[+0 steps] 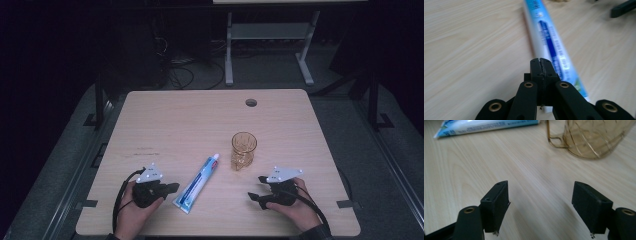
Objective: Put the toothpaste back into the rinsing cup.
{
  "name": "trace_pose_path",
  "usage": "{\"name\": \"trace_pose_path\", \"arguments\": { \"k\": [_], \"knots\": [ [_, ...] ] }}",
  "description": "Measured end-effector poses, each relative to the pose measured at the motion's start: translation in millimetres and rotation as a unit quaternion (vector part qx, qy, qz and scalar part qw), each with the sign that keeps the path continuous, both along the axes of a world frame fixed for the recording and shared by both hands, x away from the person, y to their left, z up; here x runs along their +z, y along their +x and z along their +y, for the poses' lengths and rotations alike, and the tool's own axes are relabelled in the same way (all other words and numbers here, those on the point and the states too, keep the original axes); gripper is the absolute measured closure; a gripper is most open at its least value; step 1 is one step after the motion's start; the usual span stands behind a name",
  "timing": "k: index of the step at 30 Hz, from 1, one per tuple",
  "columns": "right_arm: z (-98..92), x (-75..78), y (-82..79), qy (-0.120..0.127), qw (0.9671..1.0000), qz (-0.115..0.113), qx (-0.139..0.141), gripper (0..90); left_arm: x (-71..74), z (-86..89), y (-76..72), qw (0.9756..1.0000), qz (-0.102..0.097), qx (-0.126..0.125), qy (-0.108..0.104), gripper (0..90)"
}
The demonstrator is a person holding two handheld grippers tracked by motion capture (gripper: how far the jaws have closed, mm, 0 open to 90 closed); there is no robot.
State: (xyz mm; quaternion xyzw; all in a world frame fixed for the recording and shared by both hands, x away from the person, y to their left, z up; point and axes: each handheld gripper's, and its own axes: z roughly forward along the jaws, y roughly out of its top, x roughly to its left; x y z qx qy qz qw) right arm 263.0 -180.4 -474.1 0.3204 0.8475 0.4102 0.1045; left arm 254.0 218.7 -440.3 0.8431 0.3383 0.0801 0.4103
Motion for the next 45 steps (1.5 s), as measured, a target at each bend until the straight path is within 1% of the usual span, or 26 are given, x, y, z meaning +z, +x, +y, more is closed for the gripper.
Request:
{"name": "trace_pose_path", "arguments": {
  "k": [2,4,8,11,14,17,18,19,23,25,33,35,38,41,45],
  "knots": [
    [-4.1,-2.0,0.5,-0.007,1.0,-0.001,-0.005,27.5,1.6,-7.2,-3.4,0.9999,0.0,-0.01,-0.005,90.0],
    [-5.9,-3.6,1.5,-0.008,0.9999,0.001,-0.011,25.8,2.0,-14.0,-6.0,0.9998,0.0,-0.019,-0.007,90.0],
    [-6.5,-5.7,4.0,-0.014,0.9998,0.002,-0.017,23.0,-1.1,-25.0,-8.8,0.9994,0.004,-0.032,-0.01,90.0],
    [-6.5,-6.2,4.8,-0.018,0.9996,0.001,-0.02,21.3,-4.0,-29.7,-9.6,0.9991,0.013,-0.038,-0.014,90.0],
    [-6.2,-6.2,5.1,-0.02,0.9996,0.001,-0.02,21.2,-7.3,-34.5,-9.7,0.9989,0.015,-0.045,-0.009,90.0],
    [-6.0,-6.4,5.7,-0.02,0.9996,0.003,-0.021,19.8,-12.4,-37.7,-8.2,0.9987,0.022,-0.047,0.0,90.0],
    [-6.1,-6.3,6.0,-0.023,0.9995,0.003,-0.021,18.7,-14.7,-38.4,-7.3,0.9984,0.025,-0.05,-0.002,90.0],
    [-6.1,-6.4,6.2,-0.023,0.9995,0.003,-0.022,17.9,-16.0,-38.8,-6.4,0.998,0.031,-0.054,-0.008,90.0],
    [-5.4,-6.6,6.1,-0.025,0.9994,0.003,-0.023,16.8,-16.6,-40.8,-6.0,0.9979,0.03,-0.056,-0.005,90.0],
    [-5.3,-6.5,6.0,-0.027,0.9994,0.003,-0.024,16.7,-16.6,-40.4,-5.9,0.9982,0.026,-0.054,0.001,90.0],
    [-5.0,-6.5,5.9,-0.026,0.9993,0.003,-0.026,16.7,-18.1,-32.7,-0.5,0.9991,0.024,-0.03,0.017,90.0],
    [-5.1,-6.6,6.0,-0.026,0.9993,0.003,-0.026,16.7,-18.1,-29.9,1.2,0.9993,0.023,-0.024,0.019,90.0],
    [-5.3,-6.6,6.1,-0.026,0.9993,0.003,-0.026,16.7,-18.3,-25.5,3.7,0.9995,0.023,-0.013,0.018,90.0],
    [-5.3,-6.6,6.1,-0.026,0.9993,0.003,-0.026,16.7,-17.7,-19.9,6.5,0.9995,0.021,-0.004,0.024,90.0],
    [-4.9,-6.5,5.8,-0.026,0.9993,0.003,-0.026,16.7,-17.2,-14.3,9.7,0.9995,0.019,0.008,0.026,90.0]
  ]
}}
